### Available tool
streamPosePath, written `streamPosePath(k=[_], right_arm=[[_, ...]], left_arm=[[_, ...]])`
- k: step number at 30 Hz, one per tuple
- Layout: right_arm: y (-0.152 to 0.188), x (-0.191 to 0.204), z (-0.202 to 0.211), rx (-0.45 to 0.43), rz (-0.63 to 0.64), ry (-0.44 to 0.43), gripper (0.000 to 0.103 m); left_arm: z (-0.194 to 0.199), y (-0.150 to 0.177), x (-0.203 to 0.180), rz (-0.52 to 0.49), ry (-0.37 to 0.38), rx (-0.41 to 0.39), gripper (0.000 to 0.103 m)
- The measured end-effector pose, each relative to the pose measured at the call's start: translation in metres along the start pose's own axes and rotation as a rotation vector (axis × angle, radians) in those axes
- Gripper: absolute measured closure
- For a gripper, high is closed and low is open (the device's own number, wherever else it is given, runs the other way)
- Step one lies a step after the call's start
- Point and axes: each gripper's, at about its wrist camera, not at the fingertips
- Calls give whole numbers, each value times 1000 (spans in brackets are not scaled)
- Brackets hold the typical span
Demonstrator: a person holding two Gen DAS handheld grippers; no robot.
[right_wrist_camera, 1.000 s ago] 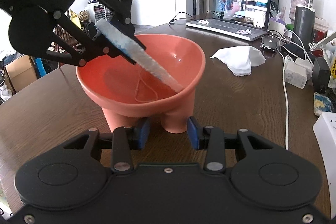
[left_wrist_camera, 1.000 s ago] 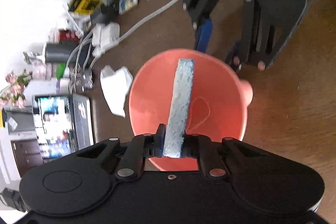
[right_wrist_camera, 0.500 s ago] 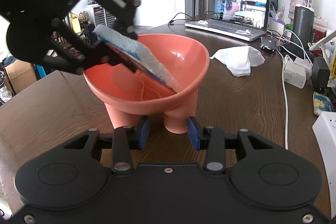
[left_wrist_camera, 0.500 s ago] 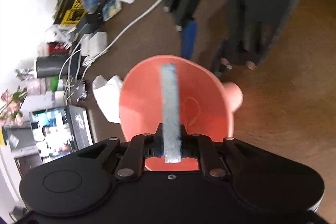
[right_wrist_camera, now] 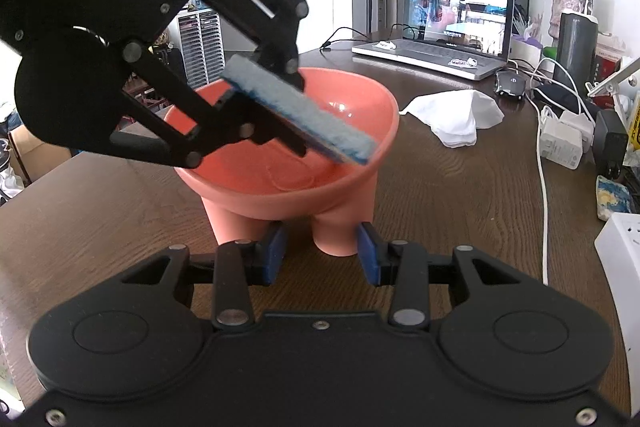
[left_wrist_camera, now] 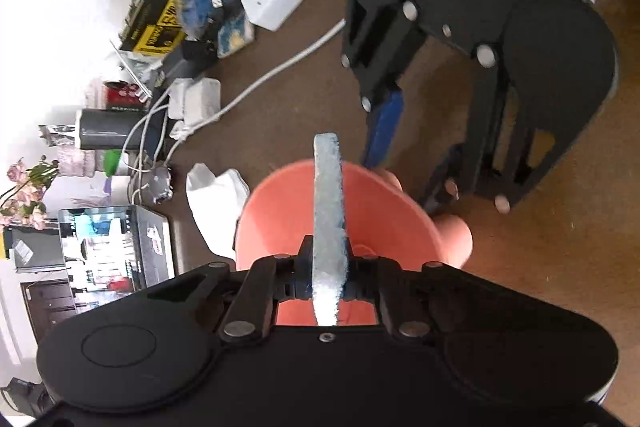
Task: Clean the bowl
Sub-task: 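Scrub the bowl interior with the sponge edge using the left gripper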
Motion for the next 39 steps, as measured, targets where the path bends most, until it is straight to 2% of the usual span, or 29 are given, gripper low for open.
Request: streamPosePath(k=[4,7,10,16,24,26,27,28,34,39], right_arm=[[0,0,1,-3,-1,-1,59],[0,0,0,-3,1,-4,59],[0,0,1,-3,0,-4,59],[0,0,0,5,-2,-5,58],[-1,1,0,10,0,-9,60],[-1,1,0,10,2,-6,64],[-1,1,0,9,4,-5,72],[-1,1,0,9,6,-5,75],[0,1,0,7,8,-10,82],[0,2,0,7,21,-23,86]], left_arm=[[1,6,15,43,-30,-13,92],[3,8,24,71,-23,-49,93],[6,4,18,41,-24,-82,93],[23,-6,6,59,58,-146,93],[39,1,0,85,121,-160,93],[42,5,-1,83,109,-170,93],[45,7,-1,87,110,-175,93],[47,9,-2,90,111,-176,93],[53,31,-3,96,89,-122,93],[58,43,4,128,61,-115,93]])
Point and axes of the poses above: each gripper's, at about its wrist camera, not at the fingertips, and z roughly against the way its jaws point, x to its left, y to its underside, and after that the axes turned 13 degrees about z, right-handed
